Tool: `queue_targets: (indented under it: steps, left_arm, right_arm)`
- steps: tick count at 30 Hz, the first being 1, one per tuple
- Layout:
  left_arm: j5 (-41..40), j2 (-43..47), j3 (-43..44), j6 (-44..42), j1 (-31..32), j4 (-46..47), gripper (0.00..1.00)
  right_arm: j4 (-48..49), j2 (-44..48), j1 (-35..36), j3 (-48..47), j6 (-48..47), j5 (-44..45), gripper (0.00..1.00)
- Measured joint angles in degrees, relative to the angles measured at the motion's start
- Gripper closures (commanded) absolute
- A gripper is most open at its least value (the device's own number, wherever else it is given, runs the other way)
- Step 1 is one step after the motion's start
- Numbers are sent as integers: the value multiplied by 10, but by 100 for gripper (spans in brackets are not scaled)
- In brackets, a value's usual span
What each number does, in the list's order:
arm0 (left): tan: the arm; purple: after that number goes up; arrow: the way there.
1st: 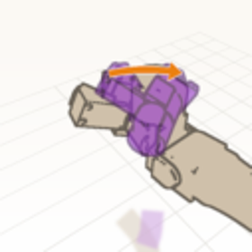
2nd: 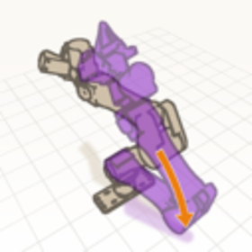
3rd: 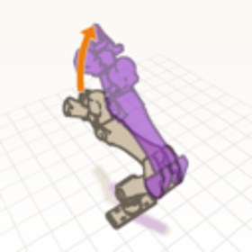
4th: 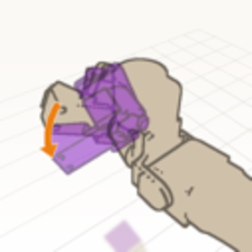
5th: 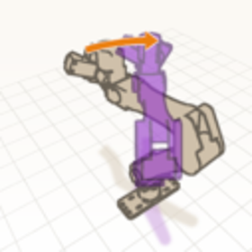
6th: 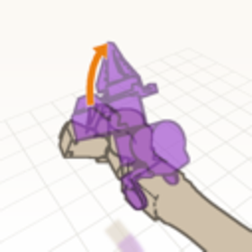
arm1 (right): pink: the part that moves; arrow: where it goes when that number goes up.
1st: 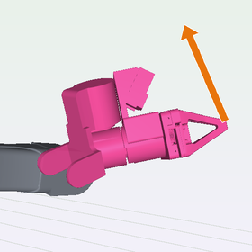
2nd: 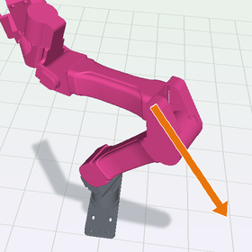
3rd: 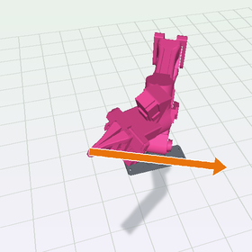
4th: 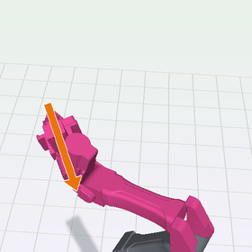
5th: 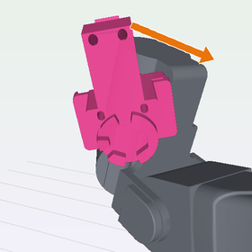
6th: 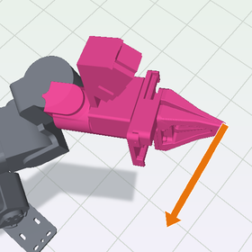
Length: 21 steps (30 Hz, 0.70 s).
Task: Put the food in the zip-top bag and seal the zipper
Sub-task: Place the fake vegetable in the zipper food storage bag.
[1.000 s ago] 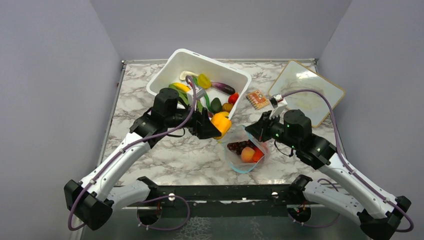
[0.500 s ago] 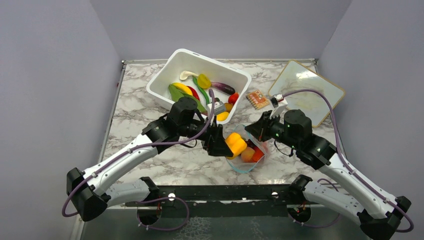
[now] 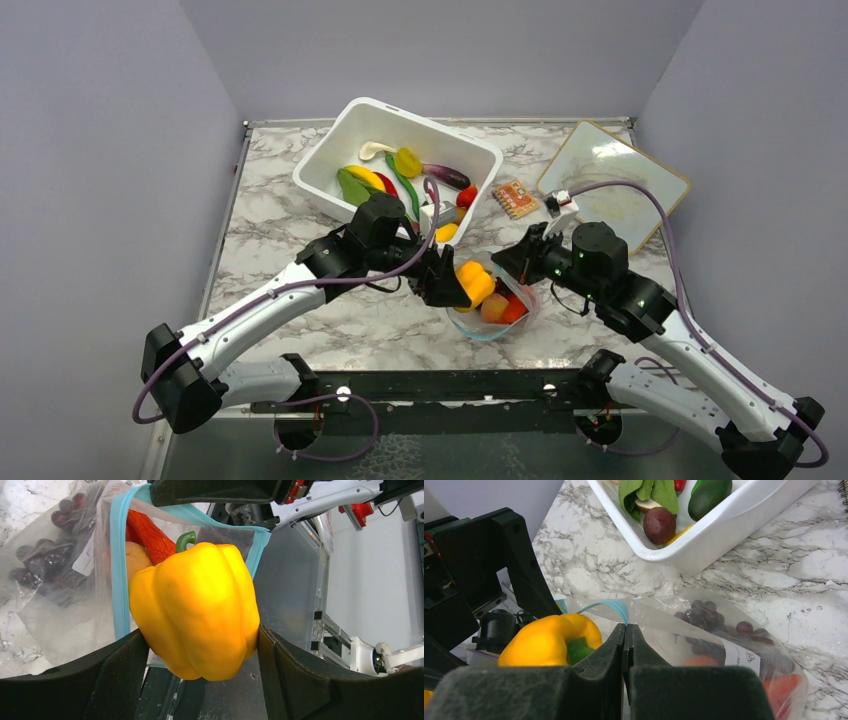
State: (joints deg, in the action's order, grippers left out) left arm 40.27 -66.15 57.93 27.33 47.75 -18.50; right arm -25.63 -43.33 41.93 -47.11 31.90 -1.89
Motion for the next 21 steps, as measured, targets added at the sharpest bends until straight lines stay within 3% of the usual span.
queue_targets:
  steps: [5, 8, 15, 21]
  left_arm:
    - [-18, -2, 0, 0, 0, 0, 24]
    - [-30, -2, 0, -1, 0, 0, 19]
    - [-49, 2, 0, -3, 0, -1, 11]
    - [-66, 4, 9, -5, 1, -5, 11]
  right_arm:
    - [1, 3, 0, 5, 1, 0, 99]
    - [2, 2, 0, 5, 5, 0, 99]
    - [4, -4, 0, 5, 8, 0, 99]
    - [4, -4, 0, 5, 8, 0, 99]
